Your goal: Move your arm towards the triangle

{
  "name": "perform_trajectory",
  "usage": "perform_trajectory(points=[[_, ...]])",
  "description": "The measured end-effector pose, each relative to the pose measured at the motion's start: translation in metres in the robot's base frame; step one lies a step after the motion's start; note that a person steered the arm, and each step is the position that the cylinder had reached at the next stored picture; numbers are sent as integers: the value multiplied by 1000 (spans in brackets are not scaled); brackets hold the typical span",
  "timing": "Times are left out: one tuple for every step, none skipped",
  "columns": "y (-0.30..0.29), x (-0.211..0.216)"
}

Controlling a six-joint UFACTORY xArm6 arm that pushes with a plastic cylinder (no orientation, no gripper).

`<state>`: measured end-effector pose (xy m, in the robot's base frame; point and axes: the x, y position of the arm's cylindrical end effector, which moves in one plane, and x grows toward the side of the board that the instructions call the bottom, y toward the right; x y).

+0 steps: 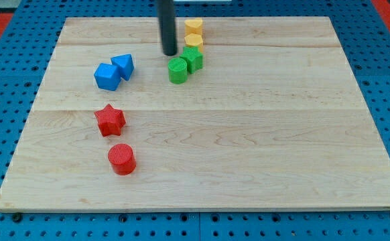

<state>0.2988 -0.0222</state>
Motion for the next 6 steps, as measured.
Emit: perform_trajectory(points=[[50,45],[103,92],[95,113],[32,48],[-24,15],[-61,38]])
